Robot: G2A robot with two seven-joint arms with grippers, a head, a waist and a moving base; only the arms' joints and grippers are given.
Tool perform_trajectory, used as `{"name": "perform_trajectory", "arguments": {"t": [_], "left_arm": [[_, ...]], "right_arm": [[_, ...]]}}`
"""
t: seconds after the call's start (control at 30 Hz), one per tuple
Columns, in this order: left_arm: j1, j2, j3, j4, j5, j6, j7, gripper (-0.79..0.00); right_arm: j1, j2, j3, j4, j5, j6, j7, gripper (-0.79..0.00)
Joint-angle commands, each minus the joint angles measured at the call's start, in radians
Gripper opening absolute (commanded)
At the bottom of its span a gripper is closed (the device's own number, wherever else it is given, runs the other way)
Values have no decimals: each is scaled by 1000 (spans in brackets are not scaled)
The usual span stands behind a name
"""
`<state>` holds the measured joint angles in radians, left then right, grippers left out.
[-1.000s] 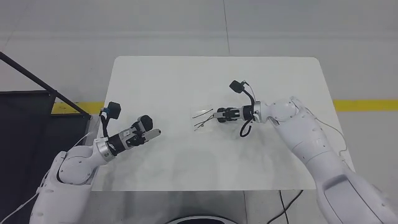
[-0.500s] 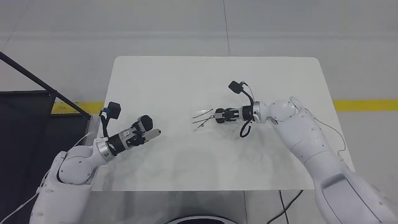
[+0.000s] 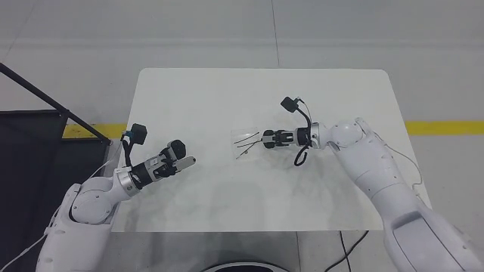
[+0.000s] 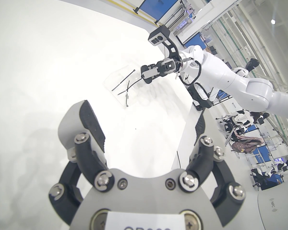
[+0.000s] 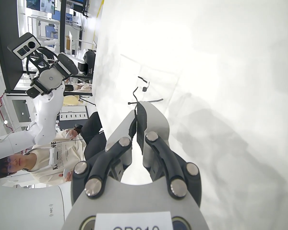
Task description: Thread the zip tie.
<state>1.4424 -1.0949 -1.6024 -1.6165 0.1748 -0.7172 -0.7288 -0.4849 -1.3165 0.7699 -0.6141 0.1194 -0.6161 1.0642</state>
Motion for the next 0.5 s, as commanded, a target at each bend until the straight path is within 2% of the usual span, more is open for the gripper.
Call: {"name": "perform_trajectory", "arguments": {"t": [0.0, 0.27, 0.33, 0.47], "left_arm": [[0, 0, 0, 0, 0, 0, 0, 0], [3, 0, 4, -5, 4, 5, 7, 0], [7, 1, 10, -10, 15, -4, 9, 0], [10, 7, 14, -18, 26, -27, -5, 0]], "right_arm": [[-4, 5, 9, -5, 0, -12, -3, -785], [-39, 43, 67, -83, -11, -72, 13, -785], [-55, 58, 89, -120, 0, -96, 43, -785], [-103, 98, 127, -251, 17, -78, 62, -785]]}}
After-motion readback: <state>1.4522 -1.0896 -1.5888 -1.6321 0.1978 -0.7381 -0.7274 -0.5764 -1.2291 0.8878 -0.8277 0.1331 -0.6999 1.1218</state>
